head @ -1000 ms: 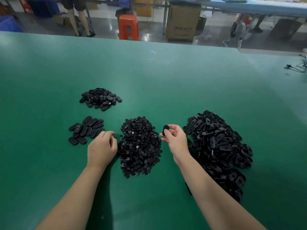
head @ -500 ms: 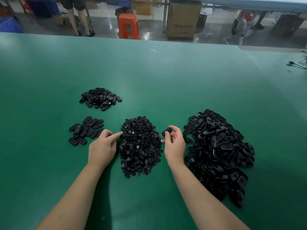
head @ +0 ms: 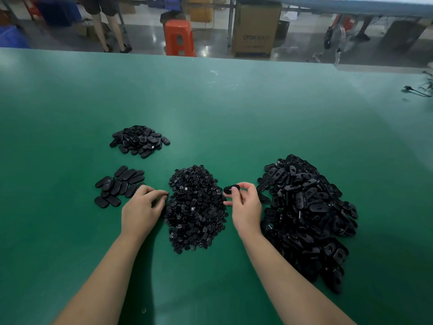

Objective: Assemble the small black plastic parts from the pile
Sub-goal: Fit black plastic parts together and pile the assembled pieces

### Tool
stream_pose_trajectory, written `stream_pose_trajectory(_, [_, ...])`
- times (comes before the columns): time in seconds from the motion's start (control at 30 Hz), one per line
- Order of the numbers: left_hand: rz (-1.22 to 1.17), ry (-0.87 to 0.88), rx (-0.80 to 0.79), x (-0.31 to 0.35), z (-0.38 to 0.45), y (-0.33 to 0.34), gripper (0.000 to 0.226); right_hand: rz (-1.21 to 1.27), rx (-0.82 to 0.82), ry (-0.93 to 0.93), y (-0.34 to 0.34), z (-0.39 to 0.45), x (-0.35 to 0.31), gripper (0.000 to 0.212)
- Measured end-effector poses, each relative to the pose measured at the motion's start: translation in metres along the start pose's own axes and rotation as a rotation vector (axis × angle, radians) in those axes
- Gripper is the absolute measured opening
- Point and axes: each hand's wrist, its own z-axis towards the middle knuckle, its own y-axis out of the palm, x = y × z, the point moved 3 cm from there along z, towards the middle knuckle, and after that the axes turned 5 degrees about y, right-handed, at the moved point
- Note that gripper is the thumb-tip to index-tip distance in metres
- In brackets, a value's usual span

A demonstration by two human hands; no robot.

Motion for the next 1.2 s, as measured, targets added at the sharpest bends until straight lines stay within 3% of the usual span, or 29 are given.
stream_pose_trajectory(0.13, [0.057,0.022,0.006,0.004,-0.001,0.002,0.008,-0.011,0.015,-0.007,0.002,-0.001,0.001,0.007])
stream_pose_trajectory(0.27, [0.018,-0.098,-0.003,0.002,0.01,0.001,0.016,-0.032,0.024,-0.031,0.002,-0.001,0.001,0.007])
stream_pose_trajectory(0.37, [-0.211,-0.243,0.005,0.01,0.017,-0.001,0.017,-0.019,0.011,-0.041,0.003,-0.002,0.001,0.007])
stream_pose_trajectory(0.5, [-0.759,-0.469,-0.019,0.047,0.026,0.005,0.018,-0.001,0.012,-0.042,0.002,-0.001,0.001,0.006])
stream_pose_trajectory(0.63, [-1.046,-0.394,-0.171,0.098,0.032,0.014,0.013,0.007,0.01,-0.04,0.002,0.0,0.004,0.004])
stream_pose_trajectory(0.77, [-0.935,-0.323,-0.253,0.124,0.034,0.03,0.017,0.046,-0.006,-0.008,0.004,0.003,0.007,0.018])
stream_pose_trajectory(1.2, [-0.829,-0.342,-0.28,0.139,0.032,0.055,0.014,-0.021,0.04,-0.009,0.001,0.005,0.008,0.014])
